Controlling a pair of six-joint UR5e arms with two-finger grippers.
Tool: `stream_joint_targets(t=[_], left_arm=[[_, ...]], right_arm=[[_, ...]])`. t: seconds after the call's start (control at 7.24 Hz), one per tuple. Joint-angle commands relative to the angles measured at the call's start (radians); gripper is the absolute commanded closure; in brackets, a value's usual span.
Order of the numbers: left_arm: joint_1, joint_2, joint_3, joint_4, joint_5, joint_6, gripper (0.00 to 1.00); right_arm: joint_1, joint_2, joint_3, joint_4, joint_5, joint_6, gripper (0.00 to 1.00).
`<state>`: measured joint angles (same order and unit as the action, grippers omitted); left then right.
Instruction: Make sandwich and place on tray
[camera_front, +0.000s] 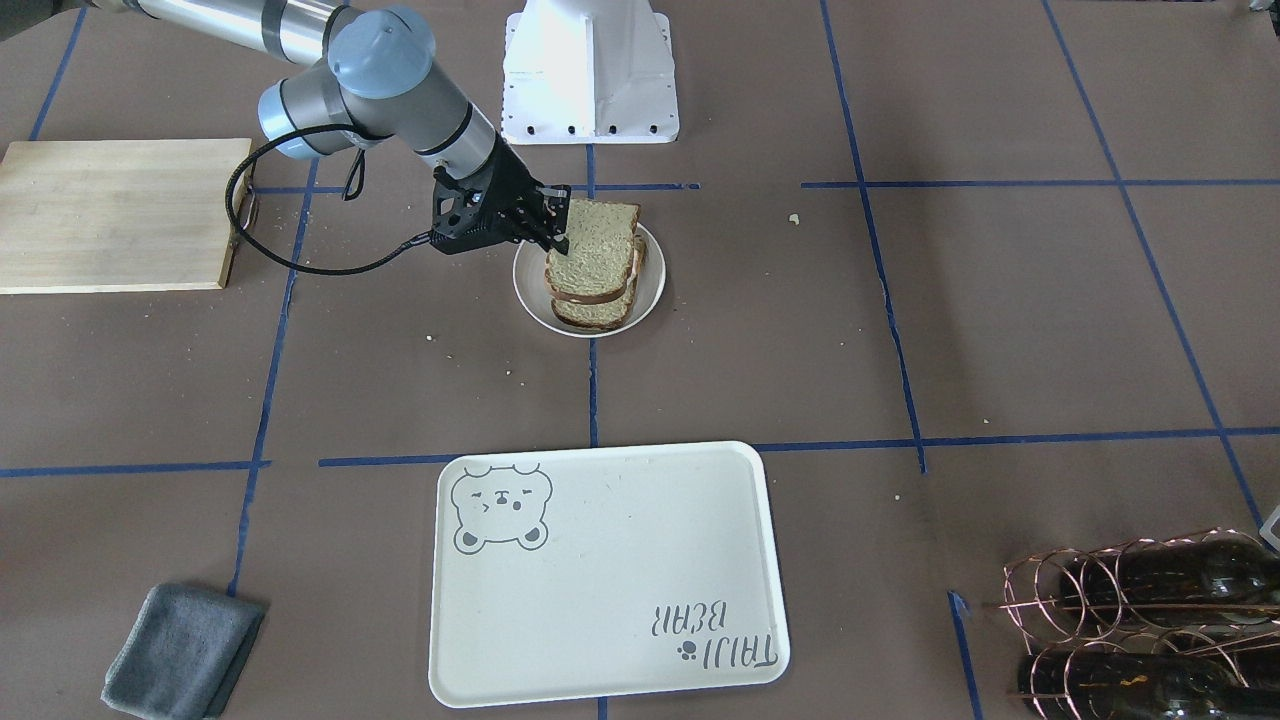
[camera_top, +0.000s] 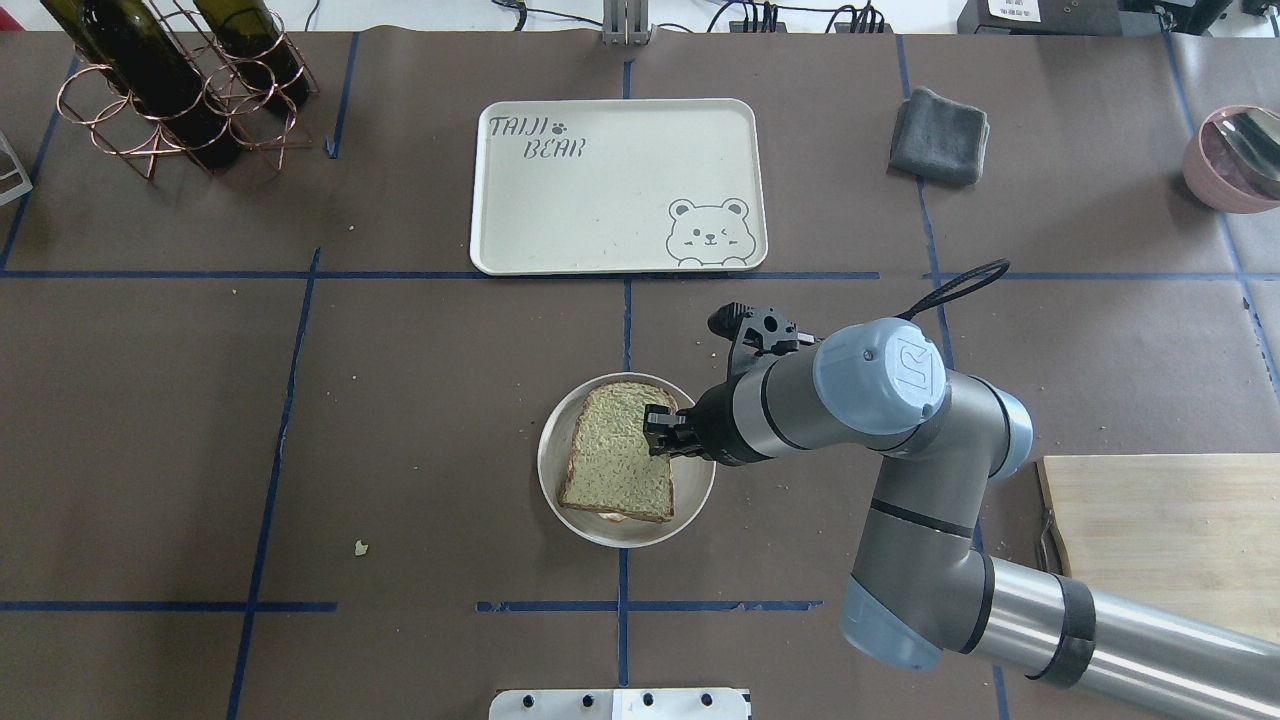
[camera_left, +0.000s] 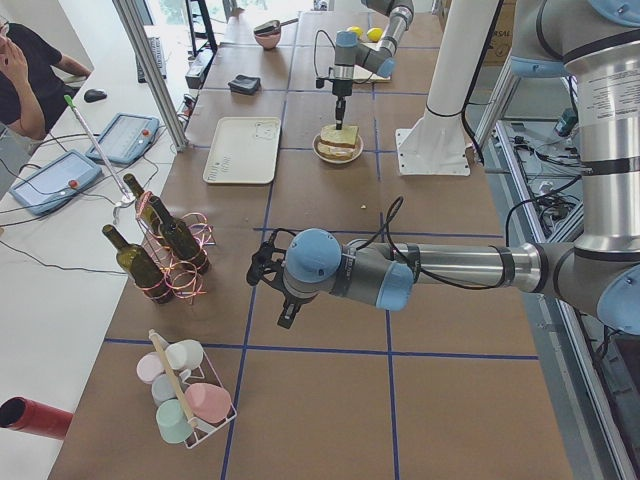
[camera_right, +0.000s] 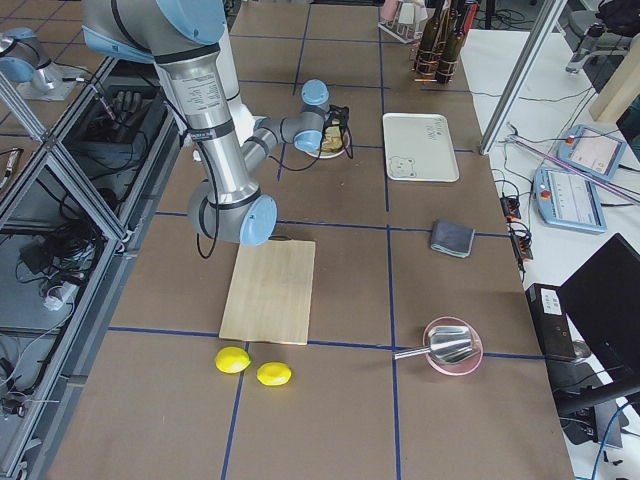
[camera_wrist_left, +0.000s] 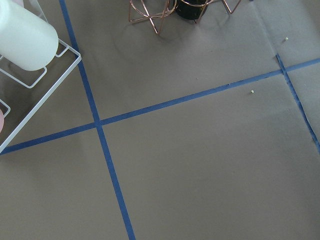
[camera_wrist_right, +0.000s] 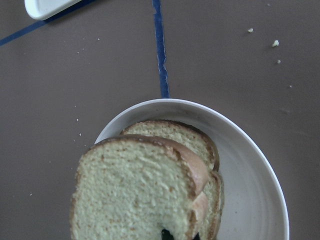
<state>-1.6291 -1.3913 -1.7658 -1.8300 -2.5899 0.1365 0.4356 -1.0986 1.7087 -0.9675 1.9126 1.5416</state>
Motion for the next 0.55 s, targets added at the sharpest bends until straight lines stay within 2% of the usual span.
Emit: stream_joint_targets(t=[0.0,0.14,0.28,0.41], left_arm=[[0.000,0.000,0.000,0.000,-0.001,-0.002,0.00],[0.000,0.000,0.000,0.000,0.001,-0.002,0.00],[0.000,0.000,0.000,0.000,-0.001,-0.027,0.00],[0.017,-0.005,0.000,-0.005,-0.033,-0.183,0.00]], right_arm=[[0.000,0.013,-0.032,0.001,0.000,-0.001,1.00],[-0.001,0.014,-0.034,-0.002,-0.001,-0.001,0.69],[-0.002,0.017,-0.034,-0.002,-0.001,0.008,0.01],[-0.002,0.017,-0.029,-0.002,-0.001,0.012,0.00]])
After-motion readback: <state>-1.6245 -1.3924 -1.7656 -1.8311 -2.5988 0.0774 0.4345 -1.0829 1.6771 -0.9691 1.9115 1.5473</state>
